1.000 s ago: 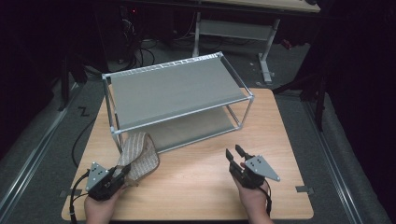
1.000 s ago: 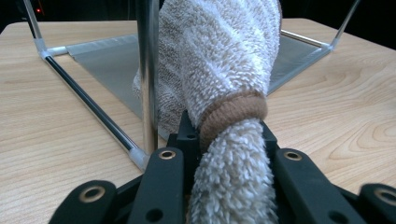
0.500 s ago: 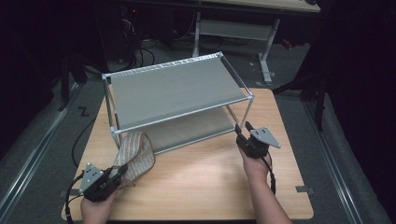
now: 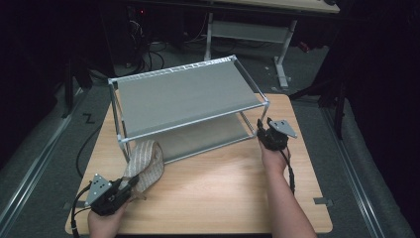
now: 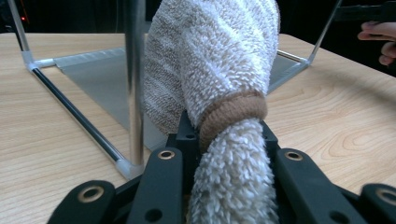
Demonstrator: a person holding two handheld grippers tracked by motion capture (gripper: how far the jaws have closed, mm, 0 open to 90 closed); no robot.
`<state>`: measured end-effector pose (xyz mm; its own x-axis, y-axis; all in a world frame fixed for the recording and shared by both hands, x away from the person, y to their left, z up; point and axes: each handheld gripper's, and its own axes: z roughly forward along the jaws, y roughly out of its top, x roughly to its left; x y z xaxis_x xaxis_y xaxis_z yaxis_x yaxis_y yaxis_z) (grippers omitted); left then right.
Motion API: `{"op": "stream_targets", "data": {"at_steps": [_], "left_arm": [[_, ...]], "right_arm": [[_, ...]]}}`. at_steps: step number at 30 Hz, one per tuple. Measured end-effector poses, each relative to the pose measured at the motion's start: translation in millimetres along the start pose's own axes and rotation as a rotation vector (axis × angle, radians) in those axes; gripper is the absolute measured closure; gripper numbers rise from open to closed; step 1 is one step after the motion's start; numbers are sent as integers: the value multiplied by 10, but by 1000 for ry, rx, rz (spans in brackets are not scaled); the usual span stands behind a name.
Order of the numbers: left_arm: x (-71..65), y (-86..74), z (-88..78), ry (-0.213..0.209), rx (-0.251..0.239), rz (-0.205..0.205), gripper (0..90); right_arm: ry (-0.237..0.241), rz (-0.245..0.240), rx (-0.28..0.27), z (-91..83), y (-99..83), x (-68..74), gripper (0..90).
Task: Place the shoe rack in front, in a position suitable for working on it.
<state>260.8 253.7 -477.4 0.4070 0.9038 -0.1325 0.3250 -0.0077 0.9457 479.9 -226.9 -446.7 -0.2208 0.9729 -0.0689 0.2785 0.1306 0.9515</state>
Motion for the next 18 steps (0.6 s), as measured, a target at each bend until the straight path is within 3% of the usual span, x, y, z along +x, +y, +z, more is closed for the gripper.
{"op": "stream_targets", "data": {"at_steps": [9, 11, 18], "left_arm": [[-9, 6, -7, 0, 0, 5, 720], [10, -2, -8, 0, 4, -5, 720], [31, -4, -19, -3, 4, -7, 721]], "right_arm": [[-7, -32, 12, 216, 66, -8, 646], [-6, -30, 31, 271, 90, 4, 671], [-31, -37, 19, 291, 142, 31, 795]]}}
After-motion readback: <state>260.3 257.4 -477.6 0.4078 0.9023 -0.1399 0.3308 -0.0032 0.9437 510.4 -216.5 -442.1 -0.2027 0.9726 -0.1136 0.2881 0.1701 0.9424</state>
